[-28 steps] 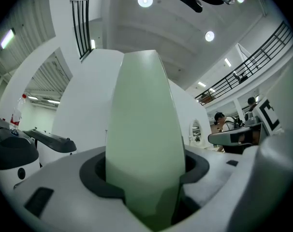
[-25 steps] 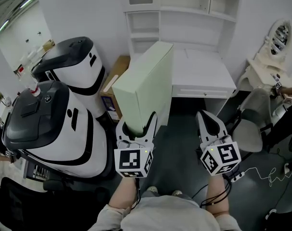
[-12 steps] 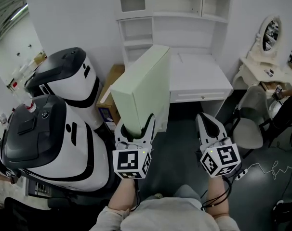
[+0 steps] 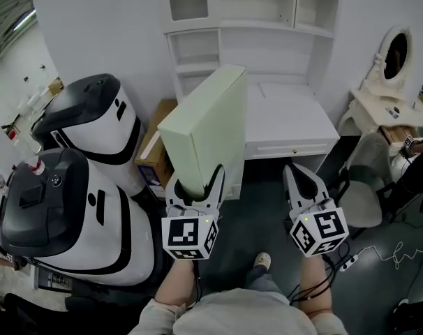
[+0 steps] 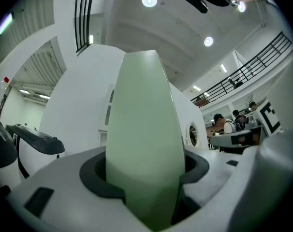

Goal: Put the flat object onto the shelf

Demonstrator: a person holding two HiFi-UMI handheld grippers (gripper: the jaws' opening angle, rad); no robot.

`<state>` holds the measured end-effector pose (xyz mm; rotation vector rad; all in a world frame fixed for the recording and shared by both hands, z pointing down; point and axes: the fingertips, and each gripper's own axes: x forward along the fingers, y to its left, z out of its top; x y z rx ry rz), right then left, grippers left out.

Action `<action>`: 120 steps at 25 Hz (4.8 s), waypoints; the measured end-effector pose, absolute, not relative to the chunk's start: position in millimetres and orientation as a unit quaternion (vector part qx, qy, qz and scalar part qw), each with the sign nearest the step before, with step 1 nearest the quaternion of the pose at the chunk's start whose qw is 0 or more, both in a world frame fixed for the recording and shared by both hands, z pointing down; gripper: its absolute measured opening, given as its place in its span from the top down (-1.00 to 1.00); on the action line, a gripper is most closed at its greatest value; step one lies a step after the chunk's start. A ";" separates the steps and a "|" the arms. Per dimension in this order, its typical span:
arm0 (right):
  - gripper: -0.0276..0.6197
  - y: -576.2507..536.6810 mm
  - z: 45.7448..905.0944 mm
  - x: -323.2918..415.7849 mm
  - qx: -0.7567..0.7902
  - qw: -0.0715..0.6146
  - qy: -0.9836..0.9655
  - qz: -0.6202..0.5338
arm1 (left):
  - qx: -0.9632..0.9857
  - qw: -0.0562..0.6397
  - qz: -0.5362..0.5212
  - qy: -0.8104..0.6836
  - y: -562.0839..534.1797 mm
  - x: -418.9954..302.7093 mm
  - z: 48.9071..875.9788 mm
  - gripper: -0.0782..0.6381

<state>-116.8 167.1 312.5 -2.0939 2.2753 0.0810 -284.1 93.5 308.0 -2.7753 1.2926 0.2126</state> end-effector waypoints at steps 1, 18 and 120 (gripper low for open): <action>0.89 159.9 311.7 -110.1 -0.675 0.025 0.737 0.027 | -0.903 0.037 0.070 0.423 87.2 -277.5 307.2 -0.04; 0.89 41.4 296.2 41.3 -0.635 0.029 0.771 0.036 | -0.884 0.044 0.084 0.459 -11.0 -126.6 292.1 -0.03; 0.89 -363.9 265.6 335.6 -0.525 0.073 0.846 0.055 | -0.606 0.576 -0.271 0.478 -425.2 203.7 153.4 0.02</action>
